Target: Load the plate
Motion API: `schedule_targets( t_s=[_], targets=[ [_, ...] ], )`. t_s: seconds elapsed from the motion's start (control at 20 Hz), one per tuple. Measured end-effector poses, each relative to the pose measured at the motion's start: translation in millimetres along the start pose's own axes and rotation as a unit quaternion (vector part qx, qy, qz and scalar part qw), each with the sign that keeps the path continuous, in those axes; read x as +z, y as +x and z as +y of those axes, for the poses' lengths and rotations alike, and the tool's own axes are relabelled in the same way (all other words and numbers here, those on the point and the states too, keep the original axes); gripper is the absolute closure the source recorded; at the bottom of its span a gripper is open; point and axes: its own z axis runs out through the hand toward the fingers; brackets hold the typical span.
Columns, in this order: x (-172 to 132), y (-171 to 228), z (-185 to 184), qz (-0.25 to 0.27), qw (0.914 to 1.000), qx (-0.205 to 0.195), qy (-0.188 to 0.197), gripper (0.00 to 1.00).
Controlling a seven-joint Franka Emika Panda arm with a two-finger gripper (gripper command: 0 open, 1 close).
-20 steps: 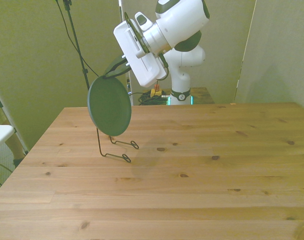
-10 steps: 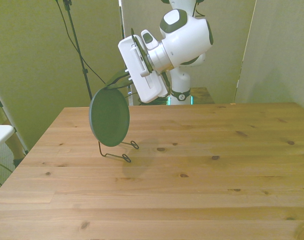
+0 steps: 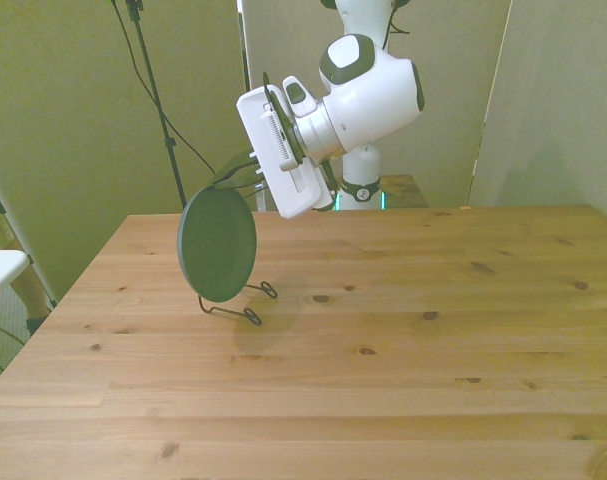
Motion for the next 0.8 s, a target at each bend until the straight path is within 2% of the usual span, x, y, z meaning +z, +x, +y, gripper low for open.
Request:
schedule_targets(
  t_s=[0.25, 0.3, 0.8],
  targets=[
    [4, -4, -1, -0.001, 1.0, -0.002, -0.003, 1.0],
    [4, -4, -2, -0.001, 1.0, -0.002, -0.003, 0.0],
    [11, -11, -4, -0.001, 0.9999, -0.007, -0.009, 0.0]
  ],
)
